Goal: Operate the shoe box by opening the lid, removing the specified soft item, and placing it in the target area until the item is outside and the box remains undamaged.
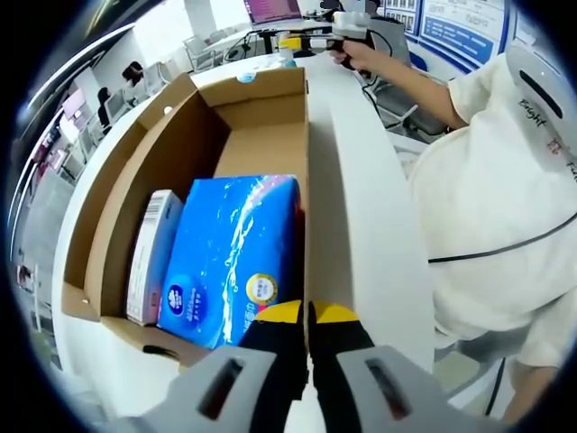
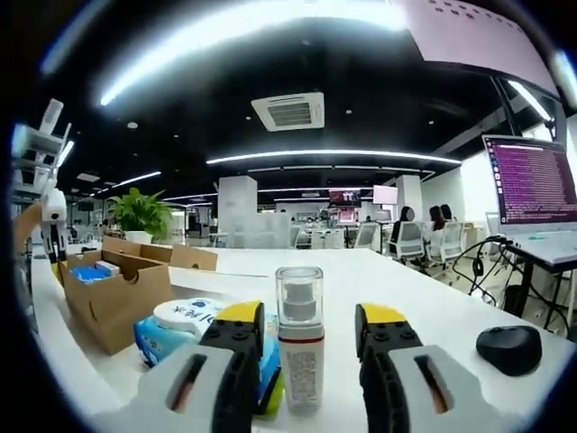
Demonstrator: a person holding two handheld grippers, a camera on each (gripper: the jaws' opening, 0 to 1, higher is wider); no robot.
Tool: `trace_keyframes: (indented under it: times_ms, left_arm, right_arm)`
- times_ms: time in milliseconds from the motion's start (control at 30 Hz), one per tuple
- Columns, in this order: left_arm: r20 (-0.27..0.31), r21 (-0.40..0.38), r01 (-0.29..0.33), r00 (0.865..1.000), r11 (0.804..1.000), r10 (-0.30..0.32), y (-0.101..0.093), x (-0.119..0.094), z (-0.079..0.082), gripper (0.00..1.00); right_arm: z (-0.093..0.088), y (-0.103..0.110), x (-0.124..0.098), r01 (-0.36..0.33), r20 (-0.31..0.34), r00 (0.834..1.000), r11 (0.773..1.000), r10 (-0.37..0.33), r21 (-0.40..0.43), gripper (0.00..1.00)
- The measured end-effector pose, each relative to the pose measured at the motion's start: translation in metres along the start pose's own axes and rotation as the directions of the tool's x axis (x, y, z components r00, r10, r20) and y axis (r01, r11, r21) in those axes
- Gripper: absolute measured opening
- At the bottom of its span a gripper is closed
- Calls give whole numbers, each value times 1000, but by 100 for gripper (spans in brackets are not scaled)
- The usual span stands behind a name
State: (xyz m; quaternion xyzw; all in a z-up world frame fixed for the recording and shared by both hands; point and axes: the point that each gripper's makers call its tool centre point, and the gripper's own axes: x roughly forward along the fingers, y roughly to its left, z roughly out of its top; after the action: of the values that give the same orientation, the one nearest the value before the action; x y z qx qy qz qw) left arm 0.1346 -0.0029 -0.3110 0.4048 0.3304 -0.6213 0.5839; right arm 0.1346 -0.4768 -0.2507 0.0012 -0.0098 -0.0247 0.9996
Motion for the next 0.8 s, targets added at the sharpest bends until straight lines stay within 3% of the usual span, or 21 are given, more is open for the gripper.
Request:
trace_keyframes:
  times_ms: [100, 233, 367, 533, 567, 600, 633, 667, 800]
  left_arm:
    - [0, 0, 0, 1000, 1000, 0, 0, 0, 0, 1]
    - [-4, -8, 4, 1000, 1000, -4, 0, 0, 0, 1]
    - [-4, -8, 4, 1000, 1000, -4, 0, 0, 0, 1]
    - [-5, -13, 8, 1000, 1000, -8, 0, 0, 0, 1]
    - [-6, -13, 9, 1000, 1000, -9, 0, 0, 0, 1]
    - [-6, -12, 9, 1000, 1000, -9, 0, 0, 0, 1]
    - [-5, -12, 9, 1000, 1000, -9, 0, 0, -1, 1]
    - [-5, -12, 10, 1000, 1000, -10, 0, 0, -1, 1]
    - [-5, -11, 9, 1000, 1000, -9, 1, 1, -1, 1]
  right_arm:
    - [8, 0, -6, 1, 27, 1000, 1000, -1, 11, 57]
    - [31, 2, -13, 7, 95, 995, 1000, -9, 20, 63]
    - [40, 5, -16, -2, 100, 995, 1000, -1, 23, 64]
    - [69, 20, -26, -39, 143, 989, 999, 34, 33, 61]
    - [75, 23, -26, -47, 146, 988, 999, 45, 15, 57]
    - [80, 22, -26, -30, 97, 995, 999, 33, -25, 52]
    - [90, 22, -25, -26, 100, 995, 998, 31, -58, 49]
    - [112, 25, -23, -34, 145, 988, 993, 50, -112, 49]
    - [138, 28, -19, -58, 120, 990, 991, 73, -122, 49]
